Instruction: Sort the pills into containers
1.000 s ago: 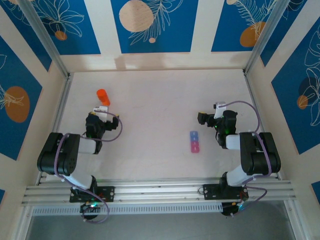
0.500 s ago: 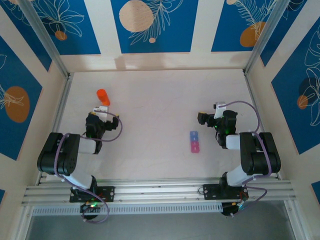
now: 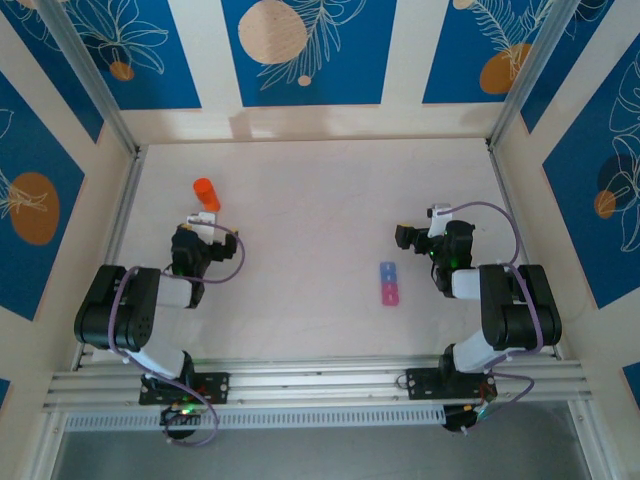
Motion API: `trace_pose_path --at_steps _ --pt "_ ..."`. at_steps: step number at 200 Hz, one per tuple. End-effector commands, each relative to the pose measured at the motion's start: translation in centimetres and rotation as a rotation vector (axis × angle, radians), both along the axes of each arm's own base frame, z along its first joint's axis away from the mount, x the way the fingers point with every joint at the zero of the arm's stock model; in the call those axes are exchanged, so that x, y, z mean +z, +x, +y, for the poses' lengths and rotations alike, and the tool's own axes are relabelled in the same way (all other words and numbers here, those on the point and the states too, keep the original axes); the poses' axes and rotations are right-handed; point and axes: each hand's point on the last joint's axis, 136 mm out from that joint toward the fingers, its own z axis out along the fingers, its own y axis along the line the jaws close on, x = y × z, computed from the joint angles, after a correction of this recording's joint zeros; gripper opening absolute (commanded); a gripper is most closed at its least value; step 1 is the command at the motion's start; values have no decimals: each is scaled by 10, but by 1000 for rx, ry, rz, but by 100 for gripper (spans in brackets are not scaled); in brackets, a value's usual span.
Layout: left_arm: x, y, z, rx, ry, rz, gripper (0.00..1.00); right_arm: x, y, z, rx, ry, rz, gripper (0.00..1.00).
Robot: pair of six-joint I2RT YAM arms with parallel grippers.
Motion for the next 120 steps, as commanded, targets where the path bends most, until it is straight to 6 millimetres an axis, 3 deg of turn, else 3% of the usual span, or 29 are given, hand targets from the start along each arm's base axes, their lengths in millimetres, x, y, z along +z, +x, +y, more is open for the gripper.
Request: trace_pose_path --at_steps 1,120 --pt "6 -1 -3 -13 2 -25 100 12 6 2 16 -6 -36 99" --pt "5 0 -3 -15 -4 -17 100 11 6 2 16 -6 -34 99"
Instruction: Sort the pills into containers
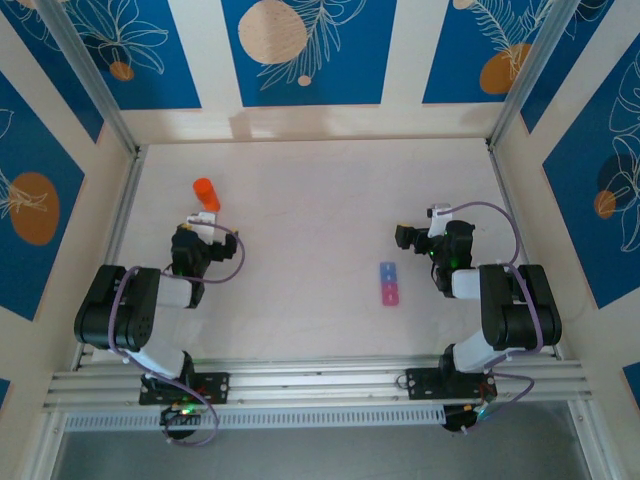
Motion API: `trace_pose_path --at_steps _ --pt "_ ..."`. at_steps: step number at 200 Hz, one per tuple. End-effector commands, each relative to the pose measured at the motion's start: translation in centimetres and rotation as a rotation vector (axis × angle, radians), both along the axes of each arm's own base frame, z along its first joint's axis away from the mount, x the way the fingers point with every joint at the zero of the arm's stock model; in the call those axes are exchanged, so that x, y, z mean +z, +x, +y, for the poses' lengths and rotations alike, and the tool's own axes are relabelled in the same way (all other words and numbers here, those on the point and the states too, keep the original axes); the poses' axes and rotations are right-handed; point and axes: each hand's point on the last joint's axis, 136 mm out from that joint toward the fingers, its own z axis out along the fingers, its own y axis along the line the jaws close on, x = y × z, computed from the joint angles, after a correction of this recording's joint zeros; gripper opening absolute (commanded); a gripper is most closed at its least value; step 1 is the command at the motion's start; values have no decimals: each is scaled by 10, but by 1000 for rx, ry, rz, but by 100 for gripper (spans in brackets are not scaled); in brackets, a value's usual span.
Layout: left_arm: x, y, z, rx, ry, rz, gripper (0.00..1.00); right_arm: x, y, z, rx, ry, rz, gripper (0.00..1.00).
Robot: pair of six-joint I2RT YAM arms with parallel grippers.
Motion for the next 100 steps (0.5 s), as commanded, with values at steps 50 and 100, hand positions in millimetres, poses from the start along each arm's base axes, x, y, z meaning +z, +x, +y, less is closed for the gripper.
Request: trace_pose_path --at_steps 50,100 --pt "5 3 2 4 -19 -6 100 11 6 2 15 -4 -35 99" --pt "4 4 7 15 -49 7 100 12 7 1 15 2 -34 99"
